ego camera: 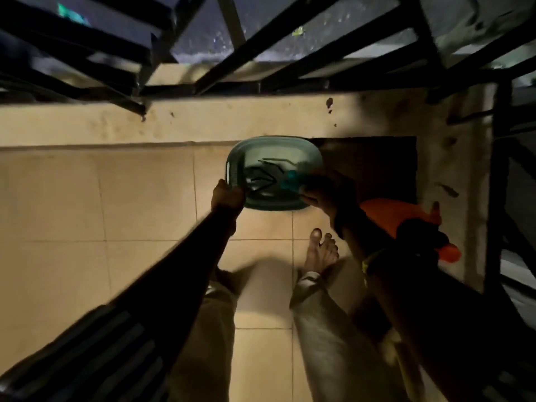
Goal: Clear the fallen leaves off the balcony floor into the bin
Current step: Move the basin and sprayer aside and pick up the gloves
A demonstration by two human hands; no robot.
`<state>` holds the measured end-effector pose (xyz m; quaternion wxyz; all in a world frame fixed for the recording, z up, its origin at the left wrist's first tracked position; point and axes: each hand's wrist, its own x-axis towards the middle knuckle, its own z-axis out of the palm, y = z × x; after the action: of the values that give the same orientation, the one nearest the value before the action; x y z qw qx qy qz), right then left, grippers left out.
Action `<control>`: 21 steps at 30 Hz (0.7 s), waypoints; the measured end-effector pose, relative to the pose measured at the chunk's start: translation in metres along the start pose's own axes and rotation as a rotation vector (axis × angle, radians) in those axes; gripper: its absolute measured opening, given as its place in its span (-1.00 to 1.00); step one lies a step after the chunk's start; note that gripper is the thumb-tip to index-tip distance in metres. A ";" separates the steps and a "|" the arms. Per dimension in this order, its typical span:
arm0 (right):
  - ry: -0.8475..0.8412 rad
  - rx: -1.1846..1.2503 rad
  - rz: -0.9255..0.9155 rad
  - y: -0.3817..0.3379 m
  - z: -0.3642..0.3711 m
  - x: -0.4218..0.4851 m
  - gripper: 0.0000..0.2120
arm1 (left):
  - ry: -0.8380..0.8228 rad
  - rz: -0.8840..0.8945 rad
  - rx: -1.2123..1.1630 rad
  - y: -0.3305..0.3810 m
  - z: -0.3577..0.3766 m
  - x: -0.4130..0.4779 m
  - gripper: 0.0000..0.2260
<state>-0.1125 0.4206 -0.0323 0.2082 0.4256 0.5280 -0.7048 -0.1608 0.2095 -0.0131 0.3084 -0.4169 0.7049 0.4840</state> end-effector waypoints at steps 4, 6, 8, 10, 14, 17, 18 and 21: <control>-0.107 -0.057 0.051 0.012 0.001 0.042 -0.61 | -0.038 -0.004 0.025 -0.011 0.008 0.014 -0.66; -0.130 -0.032 0.102 0.012 0.001 0.051 -0.57 | -0.052 -0.018 0.031 -0.015 0.008 0.019 -0.60; -0.133 -0.025 0.128 0.013 0.006 0.056 -0.51 | -0.071 -0.031 0.033 -0.014 0.005 0.021 -0.56; -0.095 -0.011 0.141 0.013 0.011 0.058 -0.45 | -0.081 -0.049 0.031 -0.008 0.003 0.015 -0.72; 0.045 -0.066 0.137 0.009 0.015 0.051 -0.39 | -0.028 -0.044 0.043 0.005 0.002 -0.008 -0.63; 0.191 -0.228 0.084 0.001 0.018 0.033 -0.36 | -0.007 -0.032 0.020 0.016 -0.003 -0.033 -0.53; 0.233 -0.316 0.043 -0.006 0.020 0.023 -0.39 | -0.017 -0.033 0.003 0.020 -0.006 -0.042 -0.56; 0.186 -0.524 -0.035 -0.027 0.025 -0.010 -0.50 | -0.061 0.012 -0.026 0.036 -0.023 -0.076 -0.83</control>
<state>-0.1366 0.4054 -0.0065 0.2493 0.4111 0.7164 -0.5056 -0.1581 0.2161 0.0735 0.3213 -0.4019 0.6913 0.5073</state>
